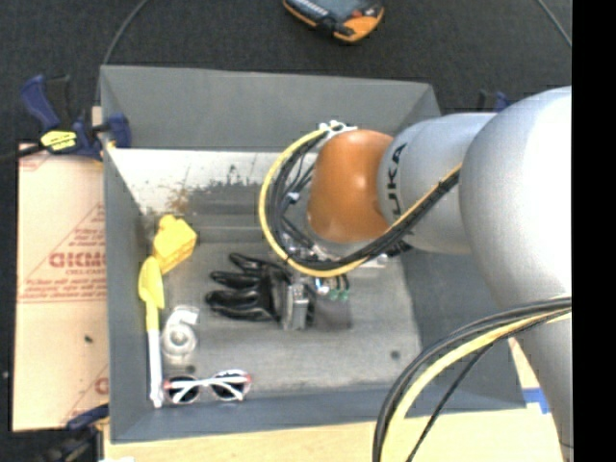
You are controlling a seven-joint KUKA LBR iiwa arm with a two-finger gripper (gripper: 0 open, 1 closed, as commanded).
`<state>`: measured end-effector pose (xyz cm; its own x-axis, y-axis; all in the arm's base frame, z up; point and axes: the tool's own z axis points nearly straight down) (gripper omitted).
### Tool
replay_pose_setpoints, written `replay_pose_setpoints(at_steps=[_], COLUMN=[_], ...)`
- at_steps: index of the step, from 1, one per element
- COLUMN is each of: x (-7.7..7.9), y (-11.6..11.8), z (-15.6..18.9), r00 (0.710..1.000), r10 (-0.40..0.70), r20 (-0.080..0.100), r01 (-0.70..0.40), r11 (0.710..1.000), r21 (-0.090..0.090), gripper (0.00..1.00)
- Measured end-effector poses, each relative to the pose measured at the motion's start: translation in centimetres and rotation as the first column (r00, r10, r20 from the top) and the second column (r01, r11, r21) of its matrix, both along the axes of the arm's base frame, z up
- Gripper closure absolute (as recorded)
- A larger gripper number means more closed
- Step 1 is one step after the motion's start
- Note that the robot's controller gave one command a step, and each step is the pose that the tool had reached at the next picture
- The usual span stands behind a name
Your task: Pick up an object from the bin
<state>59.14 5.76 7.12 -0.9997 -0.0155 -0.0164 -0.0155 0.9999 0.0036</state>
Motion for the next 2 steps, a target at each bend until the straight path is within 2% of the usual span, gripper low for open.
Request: replay_pose_setpoints(at_steps=[1,2], x=[0.87,0.87], y=[0.54,0.54], z=[0.20,0.20], r00=[0.981,0.981], r10=[0.195,0.195], r20=[0.008,0.008], r01=[-0.195,-0.195], r11=[0.981,0.981], r21=[-0.005,-0.005], gripper=[1.00,1.00])
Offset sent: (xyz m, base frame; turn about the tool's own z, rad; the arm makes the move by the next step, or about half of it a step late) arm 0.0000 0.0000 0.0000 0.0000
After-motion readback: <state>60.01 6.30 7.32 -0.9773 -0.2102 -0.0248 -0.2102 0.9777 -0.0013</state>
